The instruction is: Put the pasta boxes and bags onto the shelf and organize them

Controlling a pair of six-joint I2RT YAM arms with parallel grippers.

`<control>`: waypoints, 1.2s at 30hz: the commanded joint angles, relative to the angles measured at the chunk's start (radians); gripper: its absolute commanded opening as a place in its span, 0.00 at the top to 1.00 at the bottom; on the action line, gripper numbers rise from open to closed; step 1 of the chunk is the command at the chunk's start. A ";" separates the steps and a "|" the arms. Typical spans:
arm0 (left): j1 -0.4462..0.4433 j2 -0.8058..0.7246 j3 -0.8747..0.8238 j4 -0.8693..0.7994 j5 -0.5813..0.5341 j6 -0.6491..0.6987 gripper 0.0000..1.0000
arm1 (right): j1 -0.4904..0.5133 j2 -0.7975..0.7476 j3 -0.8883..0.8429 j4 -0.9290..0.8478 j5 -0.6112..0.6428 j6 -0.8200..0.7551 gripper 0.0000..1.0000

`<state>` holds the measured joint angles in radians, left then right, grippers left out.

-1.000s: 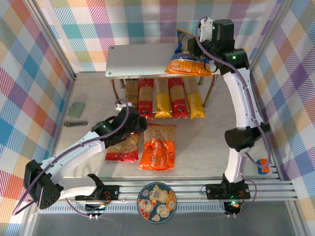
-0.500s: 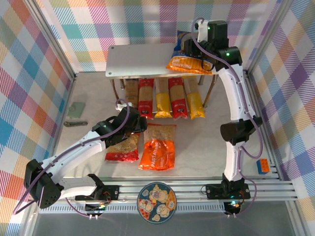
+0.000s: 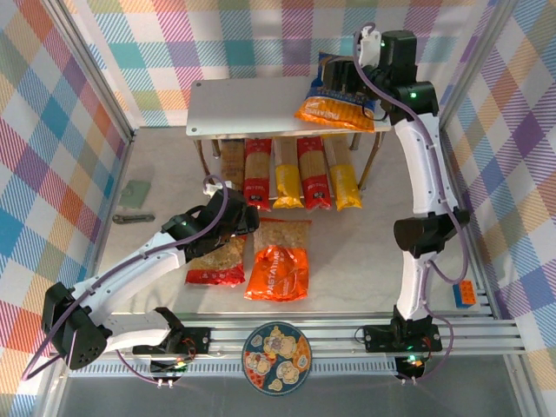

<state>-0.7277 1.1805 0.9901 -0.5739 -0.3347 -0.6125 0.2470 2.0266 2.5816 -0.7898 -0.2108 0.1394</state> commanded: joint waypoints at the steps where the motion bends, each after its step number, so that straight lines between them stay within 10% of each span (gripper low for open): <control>1: 0.014 -0.029 -0.019 -0.020 -0.025 0.000 0.19 | -0.006 -0.096 -0.003 0.075 -0.051 -0.013 0.28; 7: 0.013 -0.060 -0.064 -0.067 -0.050 0.000 0.19 | 0.019 -0.205 -0.068 -0.035 -0.125 -0.001 0.42; 21: -0.002 -0.213 -0.266 -0.249 -0.093 -0.167 0.16 | 0.391 -0.929 -1.184 0.035 0.059 0.091 0.34; 36: 0.035 0.015 -0.227 -0.112 -0.137 -0.132 0.00 | 0.541 -1.013 -1.680 0.176 -0.024 0.363 0.34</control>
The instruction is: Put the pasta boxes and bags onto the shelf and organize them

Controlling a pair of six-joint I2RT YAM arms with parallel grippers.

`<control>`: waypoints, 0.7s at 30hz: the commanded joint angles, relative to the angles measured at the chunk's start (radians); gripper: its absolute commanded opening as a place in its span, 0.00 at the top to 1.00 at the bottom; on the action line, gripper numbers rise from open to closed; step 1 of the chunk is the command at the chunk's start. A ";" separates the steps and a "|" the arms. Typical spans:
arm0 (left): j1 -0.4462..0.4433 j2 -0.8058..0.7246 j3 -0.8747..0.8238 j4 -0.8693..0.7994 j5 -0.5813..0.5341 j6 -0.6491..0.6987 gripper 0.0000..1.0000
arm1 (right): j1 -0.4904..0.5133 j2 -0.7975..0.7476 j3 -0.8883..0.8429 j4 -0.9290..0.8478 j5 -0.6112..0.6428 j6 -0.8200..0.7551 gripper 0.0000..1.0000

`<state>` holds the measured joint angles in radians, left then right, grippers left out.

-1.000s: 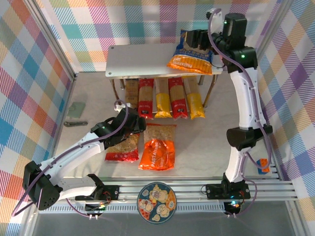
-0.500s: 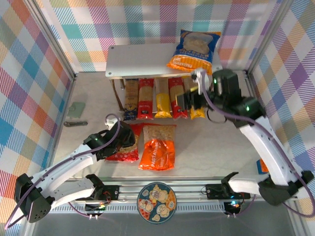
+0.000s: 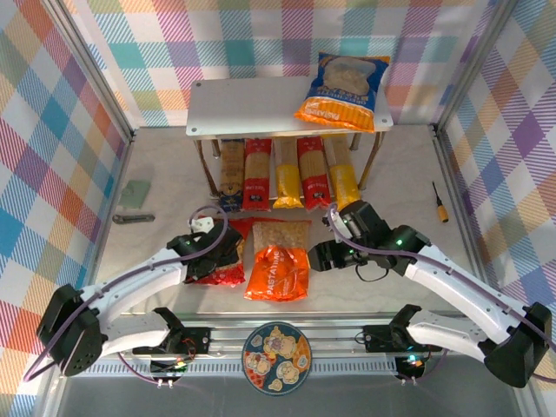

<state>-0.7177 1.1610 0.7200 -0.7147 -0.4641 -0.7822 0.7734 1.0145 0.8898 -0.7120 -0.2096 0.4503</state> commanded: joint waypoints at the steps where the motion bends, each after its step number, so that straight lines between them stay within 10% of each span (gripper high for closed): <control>1: 0.036 0.052 0.048 0.037 0.007 0.054 0.00 | 0.018 0.002 0.014 0.105 -0.025 0.053 0.34; 21: 0.242 0.302 0.107 0.106 0.378 0.315 0.00 | 0.020 -0.010 -0.003 0.121 0.019 0.056 0.34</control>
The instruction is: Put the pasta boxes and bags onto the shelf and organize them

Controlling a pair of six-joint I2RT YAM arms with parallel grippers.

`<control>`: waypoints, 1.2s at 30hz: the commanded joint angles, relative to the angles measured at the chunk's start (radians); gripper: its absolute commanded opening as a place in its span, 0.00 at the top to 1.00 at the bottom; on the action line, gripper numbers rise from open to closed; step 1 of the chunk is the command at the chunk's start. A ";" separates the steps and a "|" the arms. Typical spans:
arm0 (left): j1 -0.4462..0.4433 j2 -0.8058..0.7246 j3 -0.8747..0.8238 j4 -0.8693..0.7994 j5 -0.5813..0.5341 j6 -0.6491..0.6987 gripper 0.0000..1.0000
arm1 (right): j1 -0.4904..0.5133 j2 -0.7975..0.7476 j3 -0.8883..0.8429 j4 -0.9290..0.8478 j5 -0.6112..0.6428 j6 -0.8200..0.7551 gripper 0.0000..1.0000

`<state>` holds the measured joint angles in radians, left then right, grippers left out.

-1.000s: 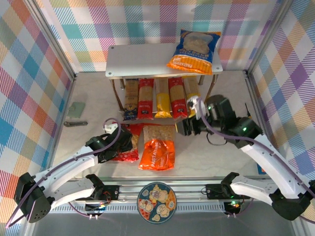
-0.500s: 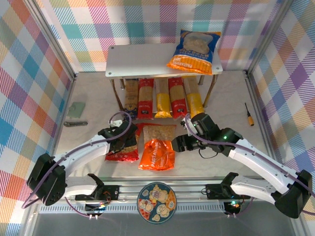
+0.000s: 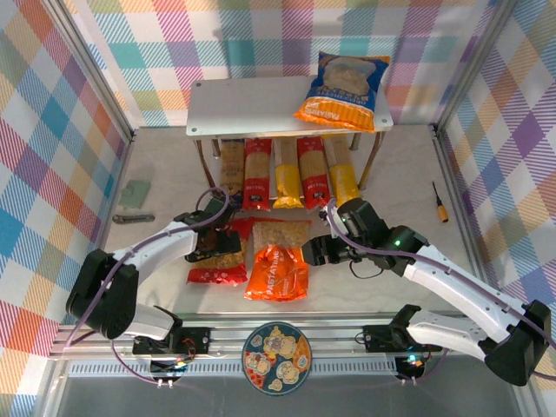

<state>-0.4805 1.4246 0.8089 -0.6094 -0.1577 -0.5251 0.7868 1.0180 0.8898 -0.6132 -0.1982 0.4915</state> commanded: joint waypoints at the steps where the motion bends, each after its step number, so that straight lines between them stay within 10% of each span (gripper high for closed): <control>1: 0.004 0.051 0.018 -0.001 0.075 0.062 0.01 | 0.006 -0.013 -0.004 0.021 0.010 0.016 0.34; 13: 0.005 0.084 0.004 -0.029 0.119 0.082 0.51 | 0.007 -0.006 -0.007 0.021 0.022 0.019 0.34; 18: 0.004 0.055 -0.007 -0.047 0.104 0.076 0.99 | 0.006 -0.004 -0.009 0.022 0.025 0.022 0.34; 36: 0.005 -0.247 -0.009 -0.123 0.053 0.048 1.00 | 0.007 -0.011 -0.019 0.020 0.054 0.033 0.34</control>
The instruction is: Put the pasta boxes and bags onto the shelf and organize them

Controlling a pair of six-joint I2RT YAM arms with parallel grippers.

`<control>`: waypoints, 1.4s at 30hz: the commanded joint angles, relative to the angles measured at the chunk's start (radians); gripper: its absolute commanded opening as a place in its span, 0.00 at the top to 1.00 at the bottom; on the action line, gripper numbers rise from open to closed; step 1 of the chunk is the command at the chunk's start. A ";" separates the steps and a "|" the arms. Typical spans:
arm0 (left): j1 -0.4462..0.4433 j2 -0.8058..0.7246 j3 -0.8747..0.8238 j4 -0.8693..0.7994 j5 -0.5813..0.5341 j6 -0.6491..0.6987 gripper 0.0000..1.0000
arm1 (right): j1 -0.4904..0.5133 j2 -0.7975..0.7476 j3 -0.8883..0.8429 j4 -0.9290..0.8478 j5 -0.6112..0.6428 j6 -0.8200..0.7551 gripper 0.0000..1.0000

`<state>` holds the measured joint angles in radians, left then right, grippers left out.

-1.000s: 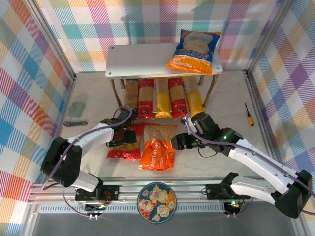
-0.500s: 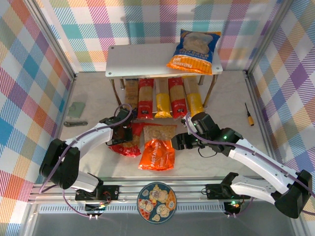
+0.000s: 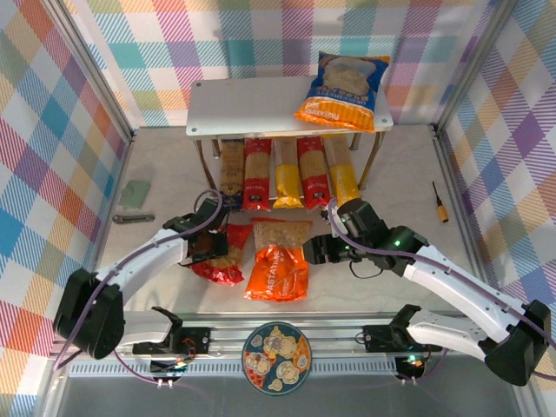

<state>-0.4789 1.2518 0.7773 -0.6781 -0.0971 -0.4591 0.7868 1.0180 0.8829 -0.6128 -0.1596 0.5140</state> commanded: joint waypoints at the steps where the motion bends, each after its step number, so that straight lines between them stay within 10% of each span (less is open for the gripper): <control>1: 0.003 -0.089 0.030 -0.066 -0.009 -0.018 1.00 | 0.006 -0.009 -0.012 0.021 0.017 0.011 0.34; 27: 0.003 -0.342 0.491 -0.418 0.129 -0.005 1.00 | 0.006 0.071 0.006 0.033 0.017 -0.005 0.34; 42: 0.002 -0.155 0.958 -0.311 0.199 0.127 1.00 | 0.007 0.135 0.028 0.059 0.001 -0.016 0.34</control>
<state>-0.4789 1.0779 1.6085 -1.1427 0.0799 -0.3988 0.7868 1.1378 0.8791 -0.5777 -0.1402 0.5121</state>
